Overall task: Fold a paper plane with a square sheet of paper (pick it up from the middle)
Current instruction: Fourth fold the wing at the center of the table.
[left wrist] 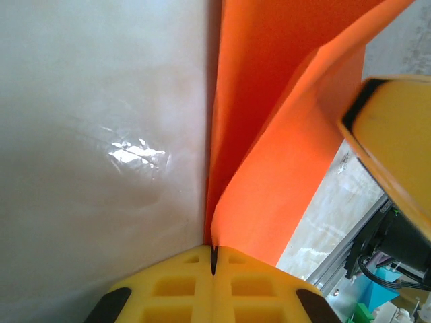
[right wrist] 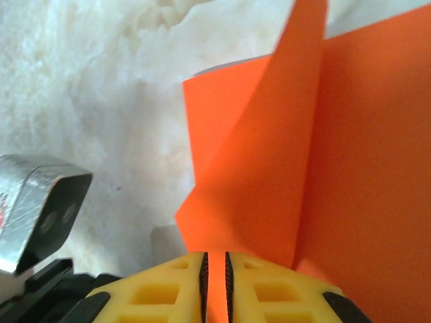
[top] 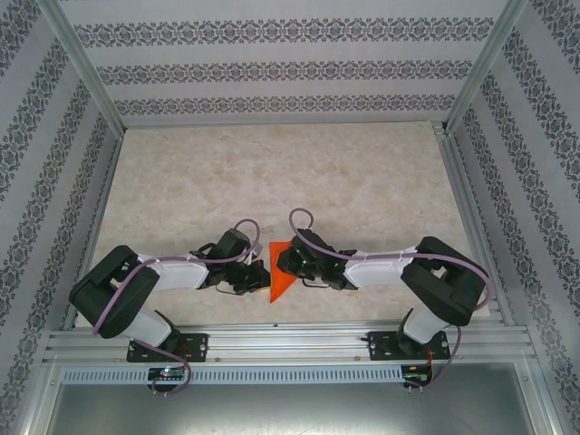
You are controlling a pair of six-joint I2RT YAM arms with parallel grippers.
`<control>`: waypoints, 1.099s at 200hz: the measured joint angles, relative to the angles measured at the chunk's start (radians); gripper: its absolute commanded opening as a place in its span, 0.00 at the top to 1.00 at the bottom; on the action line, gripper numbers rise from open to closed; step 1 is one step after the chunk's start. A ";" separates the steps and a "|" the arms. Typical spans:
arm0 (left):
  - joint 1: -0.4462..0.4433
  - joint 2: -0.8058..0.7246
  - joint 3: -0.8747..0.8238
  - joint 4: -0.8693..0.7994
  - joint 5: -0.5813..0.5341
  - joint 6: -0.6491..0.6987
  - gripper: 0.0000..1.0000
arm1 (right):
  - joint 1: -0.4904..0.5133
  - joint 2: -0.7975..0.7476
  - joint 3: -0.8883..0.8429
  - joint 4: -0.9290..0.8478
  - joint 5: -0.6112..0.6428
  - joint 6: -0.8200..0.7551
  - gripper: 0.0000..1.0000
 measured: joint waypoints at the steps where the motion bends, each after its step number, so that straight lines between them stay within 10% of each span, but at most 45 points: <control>1: 0.000 0.000 0.000 0.000 0.000 0.000 1.00 | -0.001 0.000 0.000 0.000 -0.002 -0.002 0.83; 99: 0.000 0.001 0.003 -0.005 0.000 0.031 1.00 | -0.037 0.140 0.084 -0.024 -0.177 -0.098 0.86; 150: -0.002 -0.031 0.002 -0.039 -0.003 0.061 0.77 | -0.039 0.148 0.049 0.054 -0.193 -0.087 0.87; 220: -0.011 -0.140 -0.031 -0.079 0.059 0.067 0.73 | -0.039 0.151 0.018 0.129 -0.193 -0.063 0.87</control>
